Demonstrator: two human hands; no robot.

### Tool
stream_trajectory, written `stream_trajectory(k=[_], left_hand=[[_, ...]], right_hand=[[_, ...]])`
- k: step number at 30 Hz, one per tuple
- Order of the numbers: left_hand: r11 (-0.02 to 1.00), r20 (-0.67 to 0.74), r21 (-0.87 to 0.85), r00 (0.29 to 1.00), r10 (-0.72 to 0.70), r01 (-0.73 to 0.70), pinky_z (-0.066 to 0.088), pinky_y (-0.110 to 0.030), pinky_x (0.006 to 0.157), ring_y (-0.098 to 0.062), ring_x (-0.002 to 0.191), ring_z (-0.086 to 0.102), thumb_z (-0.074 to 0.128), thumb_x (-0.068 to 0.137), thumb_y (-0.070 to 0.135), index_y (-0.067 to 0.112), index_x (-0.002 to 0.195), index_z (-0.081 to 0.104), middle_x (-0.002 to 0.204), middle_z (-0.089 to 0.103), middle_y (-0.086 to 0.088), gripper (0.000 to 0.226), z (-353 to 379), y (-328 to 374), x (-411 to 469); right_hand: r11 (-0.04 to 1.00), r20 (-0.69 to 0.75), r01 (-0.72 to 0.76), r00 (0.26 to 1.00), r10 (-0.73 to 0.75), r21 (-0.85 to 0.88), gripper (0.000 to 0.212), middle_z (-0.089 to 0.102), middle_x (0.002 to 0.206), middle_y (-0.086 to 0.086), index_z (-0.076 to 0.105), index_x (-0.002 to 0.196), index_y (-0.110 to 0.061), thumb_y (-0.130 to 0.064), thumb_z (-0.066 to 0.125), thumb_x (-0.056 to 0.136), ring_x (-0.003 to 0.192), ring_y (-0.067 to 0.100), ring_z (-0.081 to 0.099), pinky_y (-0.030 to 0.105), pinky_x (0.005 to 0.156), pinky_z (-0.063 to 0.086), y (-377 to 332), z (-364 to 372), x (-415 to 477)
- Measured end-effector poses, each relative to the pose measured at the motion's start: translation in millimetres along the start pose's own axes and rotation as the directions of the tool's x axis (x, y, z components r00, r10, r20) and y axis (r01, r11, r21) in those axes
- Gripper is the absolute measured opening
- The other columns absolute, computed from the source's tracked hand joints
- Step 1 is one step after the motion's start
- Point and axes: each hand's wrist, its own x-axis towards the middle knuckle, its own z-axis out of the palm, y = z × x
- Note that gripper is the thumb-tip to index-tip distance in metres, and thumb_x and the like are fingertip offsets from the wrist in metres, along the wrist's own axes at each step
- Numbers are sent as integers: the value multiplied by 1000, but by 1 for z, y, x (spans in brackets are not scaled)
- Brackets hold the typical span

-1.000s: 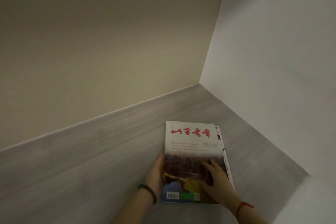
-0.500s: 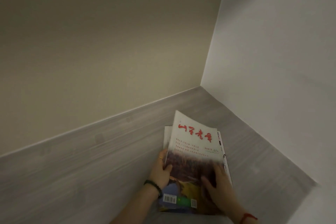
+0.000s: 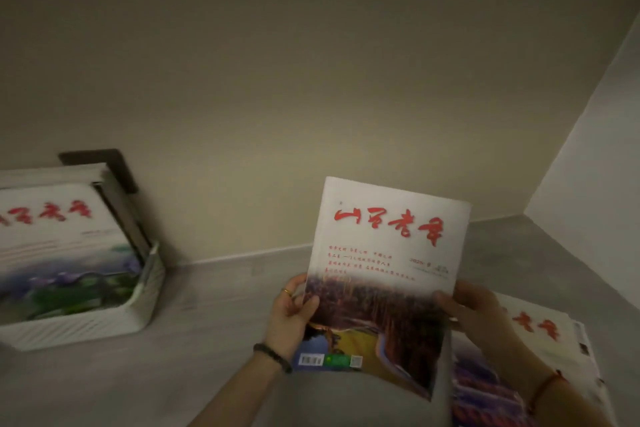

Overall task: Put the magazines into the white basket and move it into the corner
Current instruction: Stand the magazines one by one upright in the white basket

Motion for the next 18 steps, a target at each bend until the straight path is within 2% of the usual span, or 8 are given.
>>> stream_trajectory(k=[1, 3, 6, 10, 13, 15, 16, 18], left_hand=[[999, -53, 30, 998, 32, -30, 58, -27, 72, -26, 89, 62, 47, 85, -9, 15, 95, 55, 91, 67, -11, 27, -25, 10, -3], [992, -180, 107, 979, 92, -73, 58, -23, 69, -20, 84, 63, 49, 86, -4, 15, 88, 58, 83, 70, -2, 21, -79, 31, -10], [960, -390, 258, 898, 203, -105, 52, -18, 65, -4, 71, 63, 55, 84, 0, 8, 81, 62, 75, 68, 1, 11, -163, 67, -22], [911, -498, 402, 813, 302, -91, 45, -33, 84, -21, 86, 57, 58, 83, 3, 8, 83, 62, 94, 64, -13, 7, -266, 119, -35], [908, -590, 409, 733, 339, -90, 45, -37, 88, -21, 91, 54, 59, 82, -1, -5, 97, 61, 105, 63, -27, 17, -328, 150, -36], [916, -636, 391, 695, 335, -83, 46, -37, 86, -28, 92, 58, 59, 81, -1, -9, 103, 60, 108, 62, -31, 24, -361, 165, -34], [922, -655, 381, 684, 322, -70, 47, -37, 86, -33, 96, 61, 60, 81, 1, -9, 105, 60, 109, 62, -30, 26, -375, 170, -31], [932, -676, 361, 677, 291, -40, 49, -38, 87, -37, 100, 61, 63, 80, 4, -7, 106, 60, 109, 64, -26, 28, -398, 176, -26]], right_hand=[[1000, 36, 24, 999, -24, 7, 20, 68, 95, 11, 64, 101, -1, 3, 57, 83, 73, 18, 65, 25, 57, 57, -11, 26, -3], [999, 109, 48, 993, -49, 13, 21, 68, 98, 13, 65, 102, 1, 2, 58, 83, 81, 27, 66, 38, 71, 57, -31, 82, -8], [994, 190, 106, 976, -110, 28, 15, 70, 95, 13, 70, 90, -8, 1, 60, 82, 85, 28, 66, 47, 84, 53, -61, 170, -17], [965, 199, 258, 944, -263, 50, 10, 70, 81, 13, 71, 78, -7, 0, 65, 77, 67, 14, 63, 25, 67, 55, -98, 283, -24], [938, 163, 335, 924, -346, 92, 8, 69, 81, 8, 70, 82, 2, 1, 68, 75, 69, 19, 64, 23, 65, 55, -120, 355, -27], [921, 139, 377, 911, -389, 101, 8, 68, 81, 5, 70, 82, 3, 1, 68, 74, 70, 20, 64, 11, 58, 53, -132, 395, -26], [918, 136, 386, 908, -396, 98, 9, 67, 82, 5, 70, 83, 4, 1, 67, 75, 71, 21, 65, 12, 59, 53, -136, 411, -25], [925, 136, 367, 916, -377, 94, 11, 69, 86, 7, 69, 88, 3, 0, 65, 78, 76, 24, 65, 28, 69, 57, -140, 439, -22]])
